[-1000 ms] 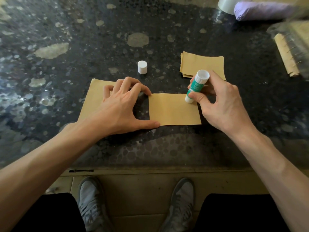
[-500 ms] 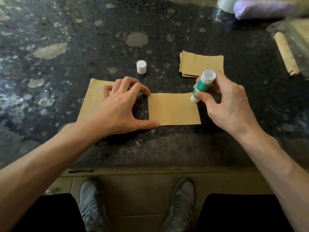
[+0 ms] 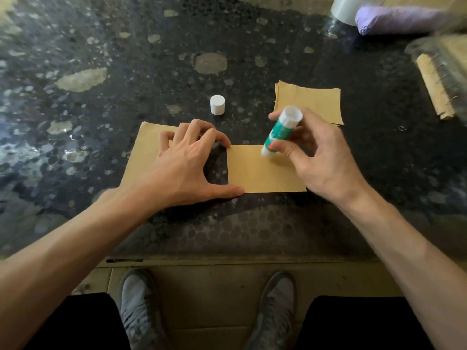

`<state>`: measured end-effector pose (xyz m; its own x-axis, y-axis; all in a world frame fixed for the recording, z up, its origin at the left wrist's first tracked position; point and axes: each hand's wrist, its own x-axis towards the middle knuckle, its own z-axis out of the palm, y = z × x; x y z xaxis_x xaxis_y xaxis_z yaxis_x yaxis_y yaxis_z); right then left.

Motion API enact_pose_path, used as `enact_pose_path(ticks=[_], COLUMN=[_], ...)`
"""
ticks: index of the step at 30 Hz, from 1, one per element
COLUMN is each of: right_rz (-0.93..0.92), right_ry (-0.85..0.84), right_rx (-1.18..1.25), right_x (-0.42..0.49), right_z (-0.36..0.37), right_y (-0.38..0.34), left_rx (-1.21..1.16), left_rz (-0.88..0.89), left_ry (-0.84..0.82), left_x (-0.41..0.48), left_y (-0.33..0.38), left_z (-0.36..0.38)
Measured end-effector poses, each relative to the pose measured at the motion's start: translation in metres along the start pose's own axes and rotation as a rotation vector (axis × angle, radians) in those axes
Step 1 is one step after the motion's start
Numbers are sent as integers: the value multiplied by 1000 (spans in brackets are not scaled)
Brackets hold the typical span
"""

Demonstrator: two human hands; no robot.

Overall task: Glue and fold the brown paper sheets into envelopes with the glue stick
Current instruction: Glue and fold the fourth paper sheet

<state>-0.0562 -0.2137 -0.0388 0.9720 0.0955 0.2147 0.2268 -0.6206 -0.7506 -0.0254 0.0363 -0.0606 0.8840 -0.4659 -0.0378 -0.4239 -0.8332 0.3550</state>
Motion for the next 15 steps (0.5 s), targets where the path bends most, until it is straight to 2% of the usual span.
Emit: enact_pose_path(ticks=[9, 15], right_rz=[-41, -7], right_ry=[-119, -40], right_rx=[-159, -204], right_x=[-2, -2], right_z=[9, 6], right_y=[-11, -6], left_rx=[-3, -6], left_rz=[7, 8], left_ry=[18, 20], left_x=[-1, -1], left_y=[0, 0], left_z=[1, 1])
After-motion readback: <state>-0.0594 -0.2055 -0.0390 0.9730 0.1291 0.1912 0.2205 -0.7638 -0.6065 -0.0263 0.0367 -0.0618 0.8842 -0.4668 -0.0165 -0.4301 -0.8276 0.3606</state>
